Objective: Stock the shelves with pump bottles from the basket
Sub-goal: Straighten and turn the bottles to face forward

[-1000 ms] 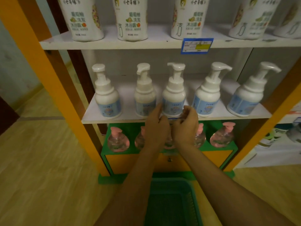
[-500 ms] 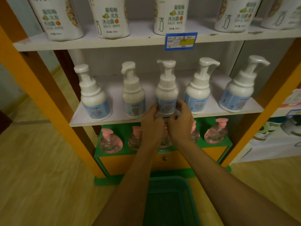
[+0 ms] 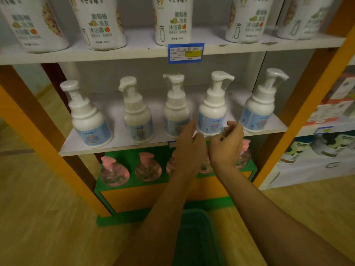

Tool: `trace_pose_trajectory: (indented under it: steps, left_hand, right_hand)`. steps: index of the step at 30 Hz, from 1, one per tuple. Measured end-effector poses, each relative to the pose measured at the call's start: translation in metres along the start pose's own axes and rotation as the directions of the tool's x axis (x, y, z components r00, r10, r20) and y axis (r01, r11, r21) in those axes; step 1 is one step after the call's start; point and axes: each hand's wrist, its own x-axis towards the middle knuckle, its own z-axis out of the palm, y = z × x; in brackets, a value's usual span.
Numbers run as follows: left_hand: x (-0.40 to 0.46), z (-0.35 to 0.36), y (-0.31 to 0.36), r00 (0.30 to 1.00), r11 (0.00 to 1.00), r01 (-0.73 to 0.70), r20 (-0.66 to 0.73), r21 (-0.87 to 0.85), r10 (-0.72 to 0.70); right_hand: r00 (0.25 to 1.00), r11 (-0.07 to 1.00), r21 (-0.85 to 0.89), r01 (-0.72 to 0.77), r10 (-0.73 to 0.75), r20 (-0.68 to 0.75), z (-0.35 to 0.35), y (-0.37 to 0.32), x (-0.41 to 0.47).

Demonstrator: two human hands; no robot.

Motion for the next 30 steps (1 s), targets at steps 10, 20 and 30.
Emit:
trace_pose_trajectory:
  steps: [10, 20, 30]
  left_hand:
    - [0.018, 0.025, -0.014, 0.997, 0.999, 0.015, 0.071, -0.03, -0.013]
    - [0.015, 0.033, -0.012, 0.999, 0.999, -0.038, -0.036, 0.015, 0.039]
    - [-0.007, 0.093, 0.008, 0.997, 1.0, 0.011, -0.076, 0.002, -0.011]
  right_hand:
    - [0.949, 0.997, 0.039, 0.07, -0.079, 0.307, -0.007, 0.023, 0.023]
    - [0.932, 0.994, 0.032, 0.102, -0.107, 0.346, -0.017, 0.025, 0.028]
    - [0.988, 0.999, 0.018, 0.042, -0.039, -0.149, -0.058, 0.032, 0.061]
